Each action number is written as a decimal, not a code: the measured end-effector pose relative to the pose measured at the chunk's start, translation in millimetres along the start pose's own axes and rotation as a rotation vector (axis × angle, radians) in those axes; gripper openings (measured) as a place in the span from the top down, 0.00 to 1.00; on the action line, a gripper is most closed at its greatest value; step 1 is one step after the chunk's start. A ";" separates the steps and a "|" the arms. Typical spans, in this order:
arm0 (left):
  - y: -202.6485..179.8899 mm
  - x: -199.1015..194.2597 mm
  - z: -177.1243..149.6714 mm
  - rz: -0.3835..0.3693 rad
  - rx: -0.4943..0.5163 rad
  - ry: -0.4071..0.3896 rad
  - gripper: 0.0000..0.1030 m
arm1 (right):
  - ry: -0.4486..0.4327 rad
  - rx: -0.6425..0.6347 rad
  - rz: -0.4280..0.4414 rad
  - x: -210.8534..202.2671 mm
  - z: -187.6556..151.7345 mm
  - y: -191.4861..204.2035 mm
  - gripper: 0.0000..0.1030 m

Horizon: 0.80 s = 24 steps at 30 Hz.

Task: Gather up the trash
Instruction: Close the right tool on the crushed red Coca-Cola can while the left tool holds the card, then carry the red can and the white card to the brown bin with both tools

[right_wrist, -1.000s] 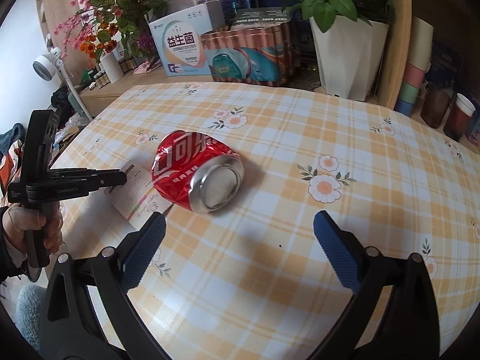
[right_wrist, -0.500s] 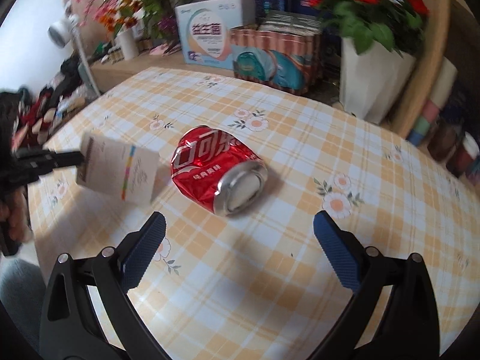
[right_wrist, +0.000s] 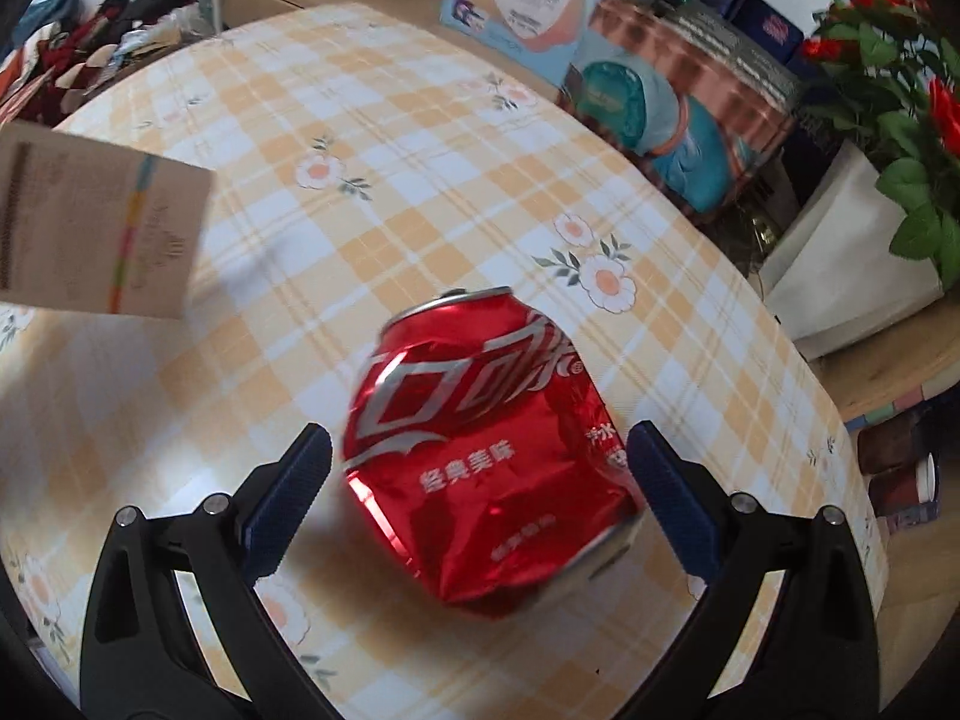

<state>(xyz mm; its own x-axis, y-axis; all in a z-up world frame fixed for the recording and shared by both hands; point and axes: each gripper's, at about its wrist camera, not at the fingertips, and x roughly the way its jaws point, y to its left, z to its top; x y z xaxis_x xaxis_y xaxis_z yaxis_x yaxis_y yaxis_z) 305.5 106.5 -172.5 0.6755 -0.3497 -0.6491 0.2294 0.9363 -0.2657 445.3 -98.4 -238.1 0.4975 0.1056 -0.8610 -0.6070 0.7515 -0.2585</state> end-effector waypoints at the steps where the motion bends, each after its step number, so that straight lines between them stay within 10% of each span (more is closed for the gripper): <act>1: -0.1 -1.2 0.0 0.000 0.002 -0.004 1.00 | 0.017 0.023 0.006 4.8 1.2 -3.4 0.09; 13: -17.0 -14.5 -2.1 -0.024 0.029 -0.029 1.00 | -0.031 0.106 0.051 -27.8 -14.8 -23.5 0.80; 24: -46.1 -31.3 -5.5 -0.047 0.071 -0.034 1.00 | -0.167 0.210 0.103 -89.1 -53.6 -28.1 0.87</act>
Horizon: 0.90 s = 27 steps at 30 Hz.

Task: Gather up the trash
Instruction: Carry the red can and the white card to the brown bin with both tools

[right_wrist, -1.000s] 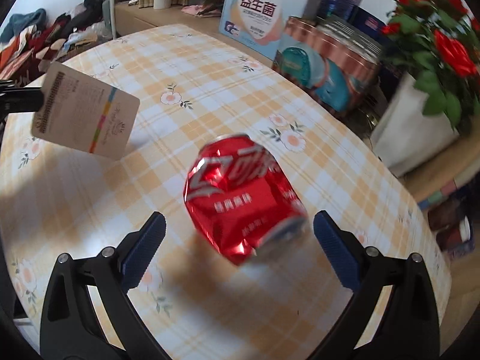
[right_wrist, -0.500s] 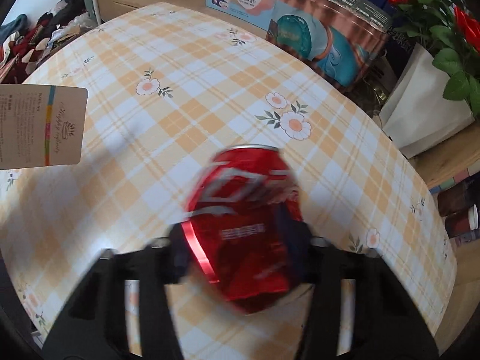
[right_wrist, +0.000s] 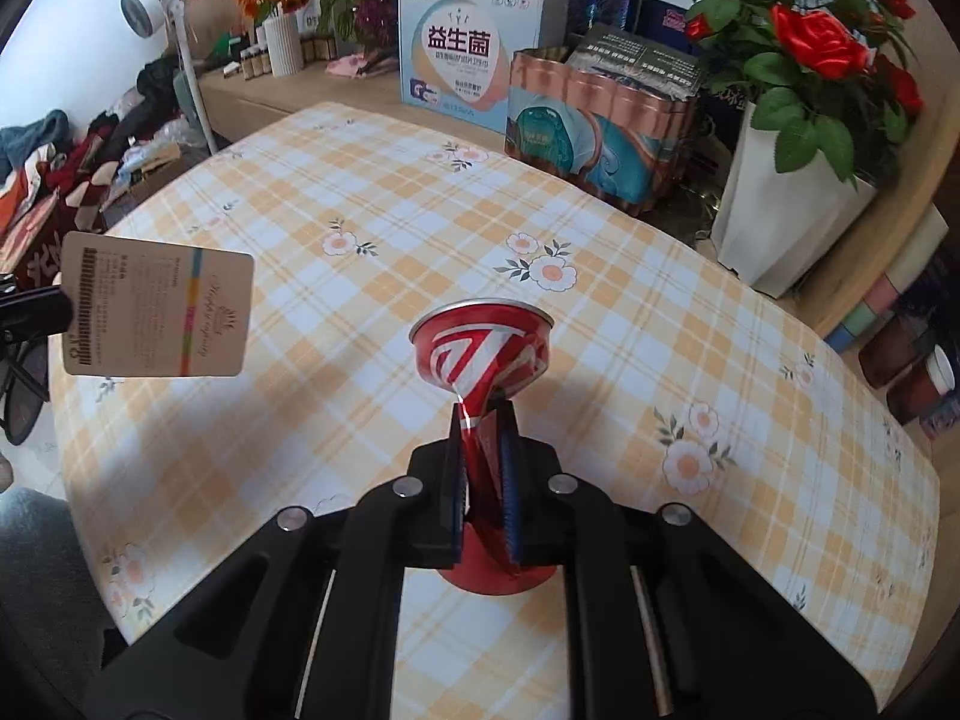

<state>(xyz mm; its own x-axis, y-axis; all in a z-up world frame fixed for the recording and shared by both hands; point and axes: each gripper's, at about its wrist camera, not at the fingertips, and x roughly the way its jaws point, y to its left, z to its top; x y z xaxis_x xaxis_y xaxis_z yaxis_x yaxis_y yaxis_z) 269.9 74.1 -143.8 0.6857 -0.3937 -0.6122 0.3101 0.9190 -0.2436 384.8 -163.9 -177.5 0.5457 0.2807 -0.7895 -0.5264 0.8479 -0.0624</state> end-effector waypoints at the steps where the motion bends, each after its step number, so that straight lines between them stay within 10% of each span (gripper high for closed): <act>1: -3.8 -2.3 -0.2 -0.004 0.005 0.001 1.00 | -0.009 0.017 0.006 -5.6 -4.0 -0.6 0.87; 27: -103.4 -110.9 -52.5 -0.122 0.033 0.006 1.00 | -0.213 0.300 0.093 -172.1 -134.6 18.9 0.87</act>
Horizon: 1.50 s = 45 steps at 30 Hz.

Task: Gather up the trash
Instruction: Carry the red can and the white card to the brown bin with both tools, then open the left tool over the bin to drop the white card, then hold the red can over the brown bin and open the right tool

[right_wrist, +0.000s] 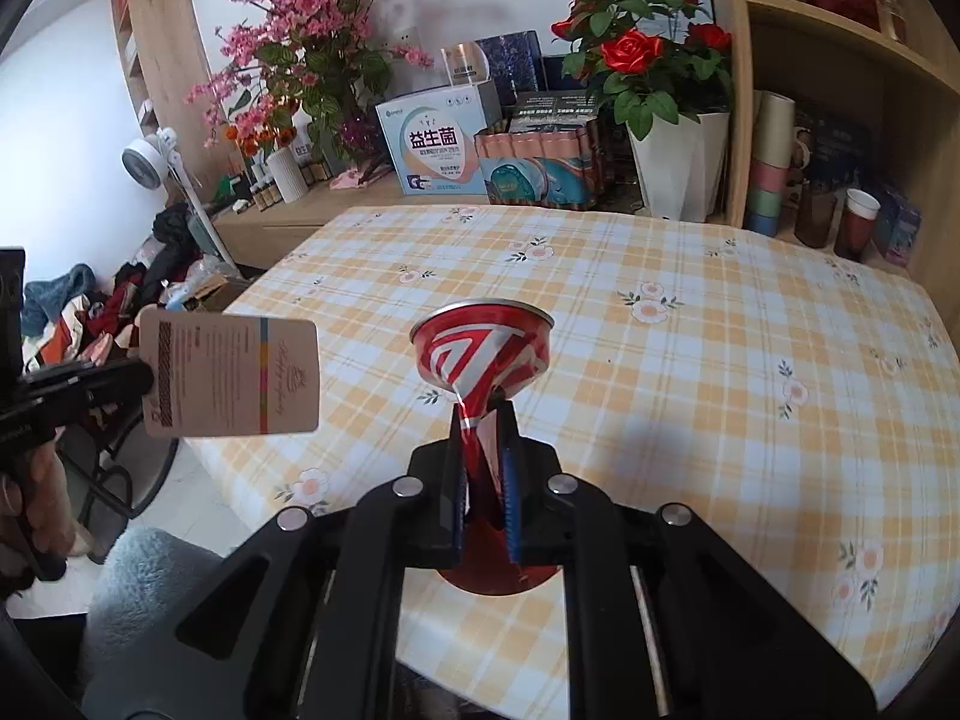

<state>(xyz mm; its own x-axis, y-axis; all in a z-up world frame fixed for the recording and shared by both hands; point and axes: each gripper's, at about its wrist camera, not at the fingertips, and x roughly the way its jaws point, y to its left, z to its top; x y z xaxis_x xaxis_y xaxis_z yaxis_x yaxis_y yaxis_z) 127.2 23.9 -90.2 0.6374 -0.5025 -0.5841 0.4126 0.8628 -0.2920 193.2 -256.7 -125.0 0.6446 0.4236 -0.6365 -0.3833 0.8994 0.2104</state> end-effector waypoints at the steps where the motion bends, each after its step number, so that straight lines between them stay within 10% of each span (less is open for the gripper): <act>1: -4.0 -2.7 -3.6 -0.005 -0.008 -0.002 1.00 | -0.009 0.020 0.009 -8.7 -4.2 -0.3 0.87; 34: -85.7 -34.0 -108.5 -0.101 0.134 0.195 0.99 | -0.118 0.140 0.038 -121.1 -79.2 5.2 0.87; 38: -85.5 -28.7 -108.1 -0.062 0.132 0.178 0.50 | -0.108 0.142 0.053 -117.8 -80.1 5.8 0.87; 45: -81.3 -48.6 -91.2 0.113 0.138 0.019 0.08 | -0.070 0.122 0.085 -110.9 -80.8 16.7 0.87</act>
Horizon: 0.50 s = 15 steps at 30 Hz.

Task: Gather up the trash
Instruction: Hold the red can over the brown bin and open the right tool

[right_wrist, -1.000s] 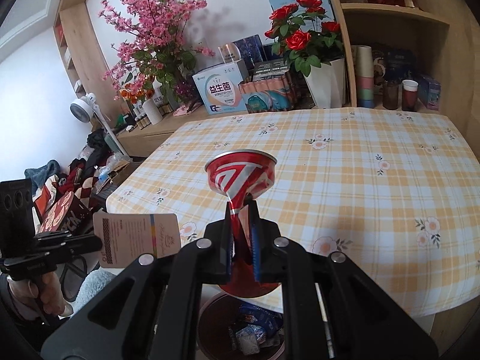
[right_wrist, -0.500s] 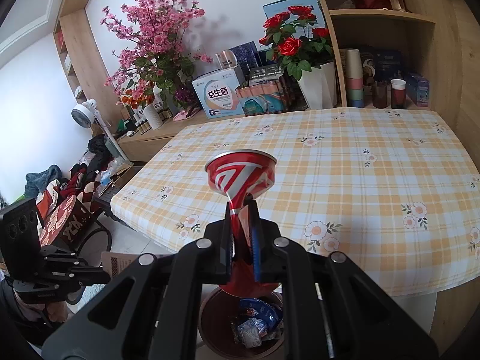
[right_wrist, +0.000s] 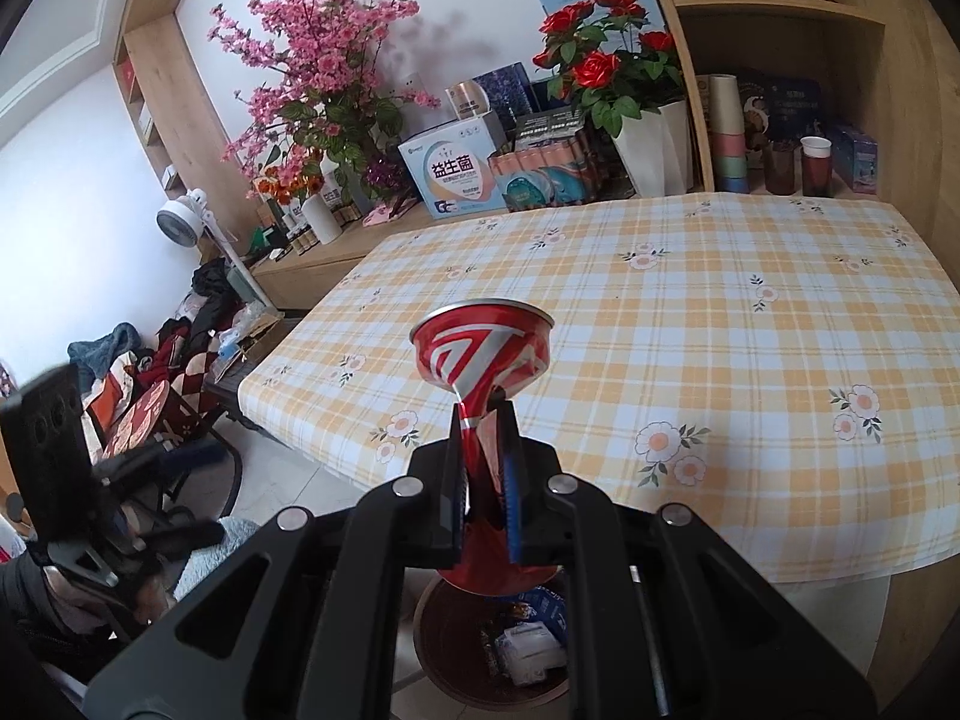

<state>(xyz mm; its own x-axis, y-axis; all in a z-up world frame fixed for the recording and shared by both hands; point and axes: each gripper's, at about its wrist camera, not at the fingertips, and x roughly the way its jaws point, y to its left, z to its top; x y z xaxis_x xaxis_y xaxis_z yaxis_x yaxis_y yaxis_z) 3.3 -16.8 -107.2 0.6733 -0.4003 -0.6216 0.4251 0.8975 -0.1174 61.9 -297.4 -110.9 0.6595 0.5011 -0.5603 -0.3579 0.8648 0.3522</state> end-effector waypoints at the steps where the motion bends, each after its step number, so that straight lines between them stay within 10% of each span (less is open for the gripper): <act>1: 2.4 -5.3 3.7 0.038 0.005 -0.029 0.06 | 0.006 -0.006 -0.002 0.5 0.0 1.3 0.87; 15: 45.0 -44.3 20.8 0.238 -0.059 -0.147 0.06 | 0.156 -0.082 0.007 21.2 -20.4 28.0 0.87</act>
<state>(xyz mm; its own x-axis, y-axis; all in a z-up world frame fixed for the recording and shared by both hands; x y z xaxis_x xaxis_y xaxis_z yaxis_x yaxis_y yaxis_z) 5.3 37.5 -68.8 0.8323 -0.1955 -0.5187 0.2112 0.9770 -0.0293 52.4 -261.9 -128.1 0.5484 0.5003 -0.6701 -0.4192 0.8578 0.2974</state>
